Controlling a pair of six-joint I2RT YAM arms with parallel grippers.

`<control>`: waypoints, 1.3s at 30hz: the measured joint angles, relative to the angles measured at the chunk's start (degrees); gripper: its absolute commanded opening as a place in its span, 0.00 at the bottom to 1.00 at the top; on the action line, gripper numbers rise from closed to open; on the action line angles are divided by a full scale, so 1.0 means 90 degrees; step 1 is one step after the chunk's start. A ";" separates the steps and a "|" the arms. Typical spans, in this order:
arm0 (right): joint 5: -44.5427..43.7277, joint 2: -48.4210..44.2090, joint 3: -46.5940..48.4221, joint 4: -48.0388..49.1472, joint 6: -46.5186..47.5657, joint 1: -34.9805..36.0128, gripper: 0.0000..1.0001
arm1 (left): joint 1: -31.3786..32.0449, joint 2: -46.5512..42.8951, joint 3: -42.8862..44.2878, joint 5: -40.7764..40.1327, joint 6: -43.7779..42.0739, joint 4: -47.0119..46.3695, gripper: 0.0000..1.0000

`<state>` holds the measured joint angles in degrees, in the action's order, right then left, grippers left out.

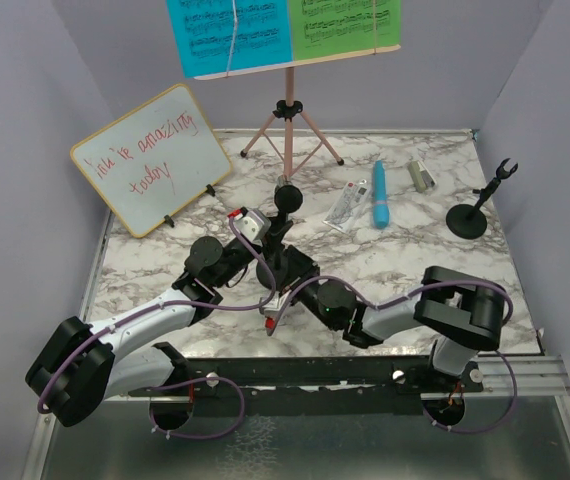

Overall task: Pack up the instrument practice props
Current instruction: Unscrew the knob on the microphone stand.

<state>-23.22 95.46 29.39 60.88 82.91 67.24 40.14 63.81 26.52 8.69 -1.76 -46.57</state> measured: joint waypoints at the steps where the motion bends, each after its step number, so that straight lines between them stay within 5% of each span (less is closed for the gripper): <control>1: -0.0180 0.0206 -0.0027 0.0342 0.0449 0.0070 0.01 | 0.0000 0.0000 0.0000 0.0002 0.0000 0.0002 0.00; 7: -0.0546 0.0610 -0.0063 0.1032 0.1365 0.0202 0.20 | 0.0012 0.0000 0.0000 0.0010 0.0000 0.0000 0.00; 11: -0.0617 0.0612 -0.0073 0.1032 0.1129 0.0243 0.41 | 0.0015 0.0000 0.0000 0.0032 0.0002 0.0007 0.00; 15: -0.0629 0.0440 -0.0087 0.0631 0.0350 0.0267 0.52 | 0.0024 -0.0002 0.0000 0.0034 0.0005 0.0027 0.00; 29: 0.0221 -0.1588 -0.0372 -0.0835 -0.4743 -0.0075 0.73 | 0.0024 -0.0002 0.0000 0.0034 0.0007 0.0032 0.00; 39: 0.1525 -0.2494 -0.1129 -0.0316 -0.9299 -0.1404 0.77 | 0.0024 -0.0002 0.0000 0.0053 0.0007 0.0032 0.00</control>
<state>-9.50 73.01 19.22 58.04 -0.78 54.61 40.36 63.79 26.52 9.17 -1.69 -46.28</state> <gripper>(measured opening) 0.769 0.199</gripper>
